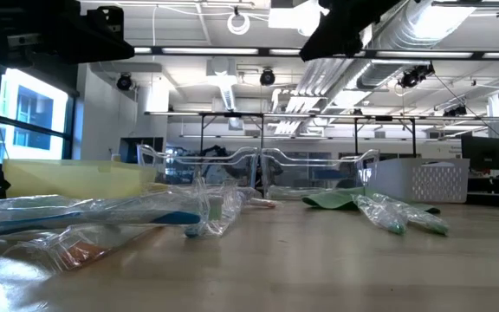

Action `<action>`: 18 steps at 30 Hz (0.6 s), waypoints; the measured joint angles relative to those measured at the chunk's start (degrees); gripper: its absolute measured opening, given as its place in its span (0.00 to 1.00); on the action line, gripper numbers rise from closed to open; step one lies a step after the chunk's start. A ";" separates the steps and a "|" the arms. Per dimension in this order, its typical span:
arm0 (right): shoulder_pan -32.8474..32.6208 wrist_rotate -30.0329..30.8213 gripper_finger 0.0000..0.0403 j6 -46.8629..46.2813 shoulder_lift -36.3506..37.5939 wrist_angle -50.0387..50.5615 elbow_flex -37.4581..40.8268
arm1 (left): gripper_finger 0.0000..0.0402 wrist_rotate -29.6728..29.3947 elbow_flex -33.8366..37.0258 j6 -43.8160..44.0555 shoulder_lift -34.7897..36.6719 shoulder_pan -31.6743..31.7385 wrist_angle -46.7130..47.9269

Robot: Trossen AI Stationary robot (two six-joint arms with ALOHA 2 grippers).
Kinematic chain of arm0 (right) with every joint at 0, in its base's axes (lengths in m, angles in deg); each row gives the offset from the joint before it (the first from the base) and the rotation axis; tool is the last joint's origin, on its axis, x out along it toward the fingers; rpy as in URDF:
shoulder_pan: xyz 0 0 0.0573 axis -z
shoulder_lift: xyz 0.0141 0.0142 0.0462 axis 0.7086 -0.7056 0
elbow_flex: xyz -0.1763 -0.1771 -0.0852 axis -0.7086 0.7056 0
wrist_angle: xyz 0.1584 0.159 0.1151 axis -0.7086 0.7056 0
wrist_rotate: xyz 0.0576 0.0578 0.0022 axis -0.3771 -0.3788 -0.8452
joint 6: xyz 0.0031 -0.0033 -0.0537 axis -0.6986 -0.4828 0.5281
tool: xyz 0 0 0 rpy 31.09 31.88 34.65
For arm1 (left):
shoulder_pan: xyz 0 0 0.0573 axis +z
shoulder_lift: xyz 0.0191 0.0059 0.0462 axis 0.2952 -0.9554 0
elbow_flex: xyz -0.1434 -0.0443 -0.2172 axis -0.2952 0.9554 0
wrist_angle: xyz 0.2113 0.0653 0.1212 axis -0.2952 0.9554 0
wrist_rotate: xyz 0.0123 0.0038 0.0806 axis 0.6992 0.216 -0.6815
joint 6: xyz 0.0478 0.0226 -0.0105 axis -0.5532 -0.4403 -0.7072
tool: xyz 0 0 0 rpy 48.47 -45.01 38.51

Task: Pick & Place Toothbrushes
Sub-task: Put the orange toothbrush into the left transparent bin

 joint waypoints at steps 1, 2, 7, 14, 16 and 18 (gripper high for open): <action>-0.53 0.09 0.20 0.01 0.00 -0.23 0.00 | 0.05 0.00 0.00 0.00 -0.01 -0.02 0.00; -1.03 0.09 0.20 -0.06 -0.01 -0.46 0.00 | 0.05 0.00 0.00 0.00 -0.01 -0.01 0.00; -3.39 0.08 0.21 -0.26 -0.02 -2.02 0.00 | 0.05 0.00 0.00 0.00 0.00 -0.01 0.00; -5.90 -0.85 0.21 -0.28 -0.02 -2.44 0.00 | 0.05 0.00 0.00 0.00 -0.01 0.00 -0.02; -6.55 -1.87 0.21 -0.28 -0.02 -2.44 0.00 | 0.05 0.00 0.00 0.01 0.00 -0.01 -0.02; -7.39 -2.21 0.21 -0.31 -0.02 -2.44 0.00 | 0.05 0.00 0.00 0.02 0.01 -0.02 -0.02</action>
